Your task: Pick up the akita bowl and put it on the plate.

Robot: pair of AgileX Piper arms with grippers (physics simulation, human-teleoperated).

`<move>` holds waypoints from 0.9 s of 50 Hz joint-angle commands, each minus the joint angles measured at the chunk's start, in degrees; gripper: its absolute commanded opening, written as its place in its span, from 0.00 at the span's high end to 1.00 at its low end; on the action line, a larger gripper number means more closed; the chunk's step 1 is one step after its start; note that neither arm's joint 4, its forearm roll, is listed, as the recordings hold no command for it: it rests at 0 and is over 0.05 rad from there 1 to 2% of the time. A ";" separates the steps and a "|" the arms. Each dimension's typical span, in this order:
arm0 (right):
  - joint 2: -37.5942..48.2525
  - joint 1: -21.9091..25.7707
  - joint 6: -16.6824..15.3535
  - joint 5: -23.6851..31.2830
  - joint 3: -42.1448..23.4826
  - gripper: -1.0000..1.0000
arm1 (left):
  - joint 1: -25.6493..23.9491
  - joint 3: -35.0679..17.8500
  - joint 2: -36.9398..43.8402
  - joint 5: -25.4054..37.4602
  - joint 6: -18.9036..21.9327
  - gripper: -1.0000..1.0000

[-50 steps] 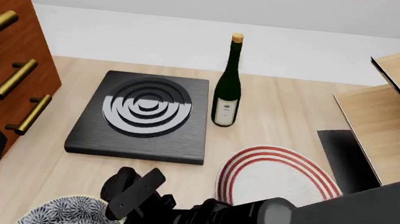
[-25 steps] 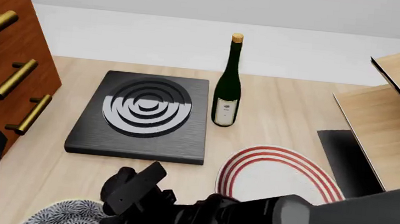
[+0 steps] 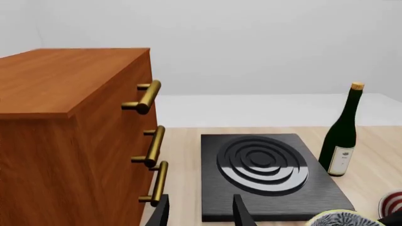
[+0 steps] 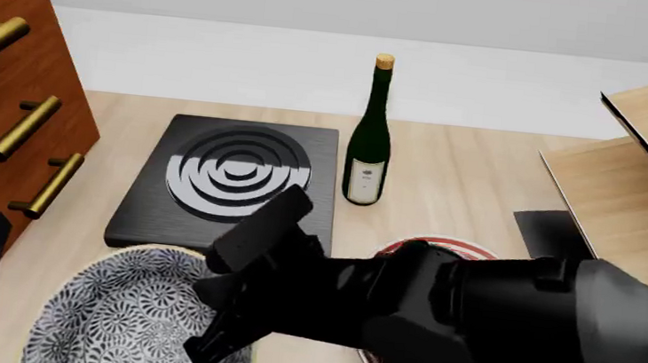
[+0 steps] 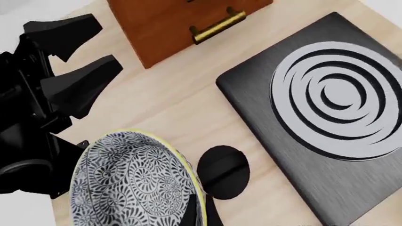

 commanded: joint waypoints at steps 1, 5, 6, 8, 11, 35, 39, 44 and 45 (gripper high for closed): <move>-4.54 -3.70 -1.29 3.86 -1.93 1.00 | -0.03 -0.10 0.26 -1.02 0.48 0.00; -5.11 -5.72 -1.62 5.07 -2.79 1.00 | 0.03 -0.30 0.13 -0.63 0.17 0.00; -5.31 -6.18 -1.81 5.34 -2.92 1.00 | 0.03 -0.33 0.10 -0.58 0.16 0.00; -5.80 -7.06 -1.92 5.91 -3.09 1.00 | 0.04 -0.29 0.15 -0.55 0.00 0.00; -6.75 -8.33 -2.17 6.79 -3.11 1.00 | 0.04 -0.27 0.22 -0.51 -0.15 0.00; -13.71 -19.08 -3.97 11.88 -0.27 1.00 | 0.00 -0.21 0.77 -0.96 -0.33 0.00; -14.08 -20.94 -4.58 12.09 0.28 1.00 | -0.01 -0.18 0.83 -1.04 -0.34 0.00; -15.18 -22.96 -4.60 13.07 0.38 1.00 | -0.02 -0.33 0.81 -0.85 -0.35 0.00; -15.31 -23.40 -4.81 13.17 0.40 1.00 | -0.02 -0.31 0.83 -0.90 -0.35 0.00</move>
